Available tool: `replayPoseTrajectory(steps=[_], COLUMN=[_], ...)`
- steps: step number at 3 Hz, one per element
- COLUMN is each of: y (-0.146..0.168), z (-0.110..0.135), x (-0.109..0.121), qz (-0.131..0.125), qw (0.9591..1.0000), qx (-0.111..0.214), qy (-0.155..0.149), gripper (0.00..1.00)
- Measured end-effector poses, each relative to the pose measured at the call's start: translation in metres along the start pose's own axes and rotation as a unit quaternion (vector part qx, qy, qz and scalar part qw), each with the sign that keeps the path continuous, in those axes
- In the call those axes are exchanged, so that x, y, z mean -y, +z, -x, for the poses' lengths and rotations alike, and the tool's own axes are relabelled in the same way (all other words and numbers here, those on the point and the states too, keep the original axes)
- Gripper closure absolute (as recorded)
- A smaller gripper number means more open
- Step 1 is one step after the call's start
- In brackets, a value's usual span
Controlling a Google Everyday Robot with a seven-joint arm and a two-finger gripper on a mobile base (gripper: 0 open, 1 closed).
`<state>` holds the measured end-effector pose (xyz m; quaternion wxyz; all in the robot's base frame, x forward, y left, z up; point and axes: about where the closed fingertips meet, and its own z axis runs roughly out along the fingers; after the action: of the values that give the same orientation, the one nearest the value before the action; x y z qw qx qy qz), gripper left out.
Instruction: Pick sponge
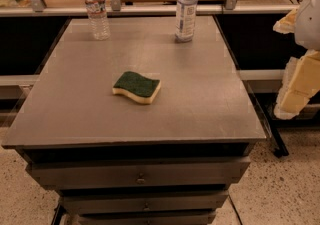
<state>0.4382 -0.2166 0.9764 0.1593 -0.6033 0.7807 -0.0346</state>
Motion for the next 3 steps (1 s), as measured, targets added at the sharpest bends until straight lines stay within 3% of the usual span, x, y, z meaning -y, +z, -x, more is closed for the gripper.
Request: replayPoseTrajectory(steps=[1, 3], y=[0.0, 0.006], z=[0.0, 0.011], x=[0.0, 0.003], qz=[0.0, -0.001], qw=[1.0, 0.9976], qx=[0.0, 0.066], qy=[0.0, 0.02], gripper=[0.0, 0.0])
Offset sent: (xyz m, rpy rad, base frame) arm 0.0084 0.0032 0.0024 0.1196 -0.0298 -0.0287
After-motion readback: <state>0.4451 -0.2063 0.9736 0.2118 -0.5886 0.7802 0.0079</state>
